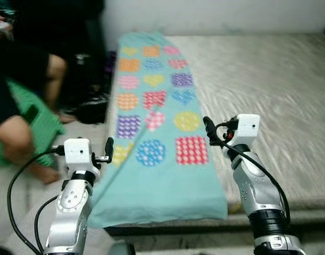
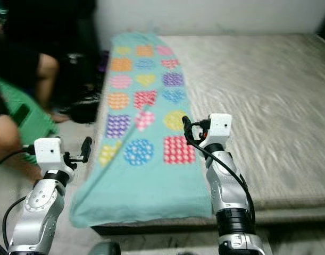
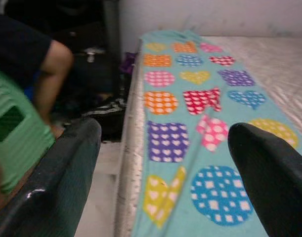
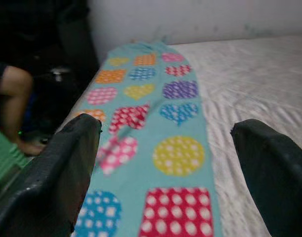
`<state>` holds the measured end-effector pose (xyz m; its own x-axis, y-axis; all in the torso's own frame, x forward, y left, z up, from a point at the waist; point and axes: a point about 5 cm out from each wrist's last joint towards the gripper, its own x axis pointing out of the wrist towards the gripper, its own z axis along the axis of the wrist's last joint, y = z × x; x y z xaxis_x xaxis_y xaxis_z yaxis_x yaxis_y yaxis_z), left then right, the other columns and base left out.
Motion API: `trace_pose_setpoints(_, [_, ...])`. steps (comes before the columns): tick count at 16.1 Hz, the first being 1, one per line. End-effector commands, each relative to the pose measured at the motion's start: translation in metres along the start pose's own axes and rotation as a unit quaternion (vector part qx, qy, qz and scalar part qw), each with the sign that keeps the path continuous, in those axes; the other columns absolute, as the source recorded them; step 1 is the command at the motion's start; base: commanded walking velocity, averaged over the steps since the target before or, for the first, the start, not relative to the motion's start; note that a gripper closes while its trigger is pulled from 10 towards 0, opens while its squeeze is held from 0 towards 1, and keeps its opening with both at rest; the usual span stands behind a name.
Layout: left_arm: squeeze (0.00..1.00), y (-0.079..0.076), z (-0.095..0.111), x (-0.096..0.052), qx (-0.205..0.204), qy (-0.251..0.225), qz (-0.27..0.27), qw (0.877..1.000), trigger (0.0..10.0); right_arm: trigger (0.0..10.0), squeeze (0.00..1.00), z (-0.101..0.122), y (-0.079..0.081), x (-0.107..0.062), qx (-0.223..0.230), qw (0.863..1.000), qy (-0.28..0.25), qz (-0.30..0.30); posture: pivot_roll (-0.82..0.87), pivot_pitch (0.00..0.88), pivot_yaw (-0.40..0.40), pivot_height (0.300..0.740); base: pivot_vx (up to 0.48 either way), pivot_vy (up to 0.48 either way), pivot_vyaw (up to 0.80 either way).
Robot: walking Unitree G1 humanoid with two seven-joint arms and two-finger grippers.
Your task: Clean up the room
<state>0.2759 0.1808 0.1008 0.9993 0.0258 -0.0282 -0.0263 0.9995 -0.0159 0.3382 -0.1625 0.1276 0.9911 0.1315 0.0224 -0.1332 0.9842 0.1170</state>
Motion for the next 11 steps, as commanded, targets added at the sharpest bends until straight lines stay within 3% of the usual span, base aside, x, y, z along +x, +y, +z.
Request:
trace_pose_setpoints(1, [0.00, 0.001, -0.002, 0.001, 0.006, 0.004, -0.004, 1.000, 10.0, 10.0, 0.00, -0.002, 0.000, 0.001, -0.001, 1.000, 0.003, 0.001, -0.04, 0.000, 0.003, 0.740, 0.000, 0.000, 0.00])
trace_pose_setpoints(7, [0.00, 0.001, -0.012, 0.007, 0.018, 0.027, -0.004, 0.999, 10.0, 10.0, 0.00, -0.006, 0.000, 0.004, -0.005, 1.000, 0.008, 0.003, -0.04, 0.000, 0.003, 0.740, 0.000, 0.000, 0.00])
trace_pose_setpoints(11, [0.00, 0.008, -0.019, 0.011, 0.003, 0.044, 0.006, 0.999, 10.0, 10.0, 0.00, -0.010, -0.003, 0.004, -0.007, 1.000, 0.013, -0.004, -0.04, 0.000, 0.008, 0.740, 0.000, 0.000, 0.00])
